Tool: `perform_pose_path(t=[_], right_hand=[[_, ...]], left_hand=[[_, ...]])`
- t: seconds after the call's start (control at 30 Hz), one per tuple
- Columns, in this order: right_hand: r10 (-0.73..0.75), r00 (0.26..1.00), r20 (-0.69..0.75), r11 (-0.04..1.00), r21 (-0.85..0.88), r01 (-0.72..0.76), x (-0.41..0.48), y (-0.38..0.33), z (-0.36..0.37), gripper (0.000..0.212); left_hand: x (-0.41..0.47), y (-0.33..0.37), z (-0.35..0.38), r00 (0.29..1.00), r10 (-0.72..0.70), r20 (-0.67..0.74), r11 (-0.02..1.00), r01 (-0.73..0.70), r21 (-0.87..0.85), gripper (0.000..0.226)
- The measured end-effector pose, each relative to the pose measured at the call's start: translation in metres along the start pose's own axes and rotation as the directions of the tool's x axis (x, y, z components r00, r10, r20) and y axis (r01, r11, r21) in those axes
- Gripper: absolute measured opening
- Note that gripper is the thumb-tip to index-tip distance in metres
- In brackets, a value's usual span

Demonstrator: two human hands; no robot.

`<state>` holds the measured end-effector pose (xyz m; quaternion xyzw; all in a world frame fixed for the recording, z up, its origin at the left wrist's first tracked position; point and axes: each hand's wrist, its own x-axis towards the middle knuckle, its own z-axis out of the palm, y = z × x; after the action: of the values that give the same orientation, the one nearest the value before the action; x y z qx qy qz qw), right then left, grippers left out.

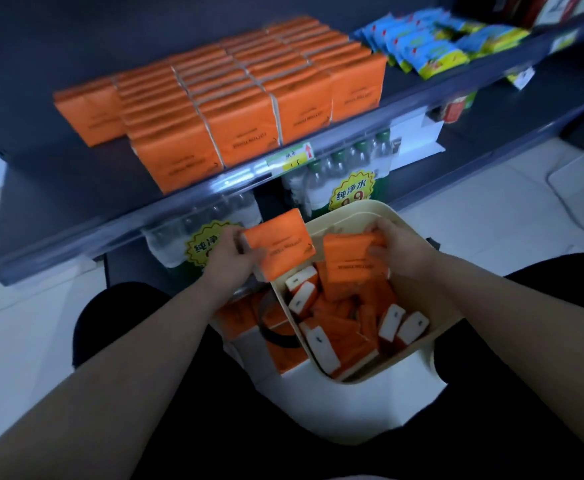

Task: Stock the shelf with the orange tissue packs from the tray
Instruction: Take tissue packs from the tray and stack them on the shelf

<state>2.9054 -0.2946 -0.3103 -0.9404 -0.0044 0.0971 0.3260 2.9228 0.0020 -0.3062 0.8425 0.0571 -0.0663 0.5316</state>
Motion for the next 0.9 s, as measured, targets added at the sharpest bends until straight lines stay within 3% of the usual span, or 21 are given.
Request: perform_pose_path(t=[0.17, 0.33, 0.47, 0.63, 0.77, 0.9], right_hand=[[-0.042, 0.995, -0.089, 0.999, 0.006, 0.043, -0.01, -0.036, -0.018, 0.029], [-0.142, 0.981, -0.133, 0.989, -0.047, 0.137, -0.019, -0.083, -0.032, 0.035], [-0.241, 0.956, -0.169, 0.966, -0.137, 0.219, -0.022, -0.124, -0.039, 0.037], [-0.366, 0.906, -0.211, 0.924, -0.195, 0.328, -0.011, -0.181, -0.034, 0.041], [-0.441, 0.867, -0.231, 0.894, -0.197, 0.403, 0.007, -0.228, -0.028, 0.044], [-0.513, 0.836, -0.195, 0.856, -0.193, 0.48, 0.029, -0.269, -0.017, 0.043]], left_hand=[[-0.016, 0.032, -0.035, 0.998, 0.048, -0.044, 0.994, -0.052, -0.098, 0.044], [-0.033, 0.059, -0.064, 0.991, 0.09, -0.1, 0.985, -0.103, -0.135, 0.029], [-0.046, 0.067, -0.097, 0.966, 0.142, -0.214, 0.984, -0.161, -0.074, 0.028], [-0.052, 0.07, -0.157, 0.897, 0.184, -0.403, 0.983, -0.162, 0.088, 0.031], [-0.043, 0.072, -0.211, 0.787, 0.214, -0.579, 0.977, -0.157, 0.147, 0.025], [-0.022, 0.063, -0.258, 0.736, 0.227, -0.638, 0.965, -0.082, 0.249, 0.03]])
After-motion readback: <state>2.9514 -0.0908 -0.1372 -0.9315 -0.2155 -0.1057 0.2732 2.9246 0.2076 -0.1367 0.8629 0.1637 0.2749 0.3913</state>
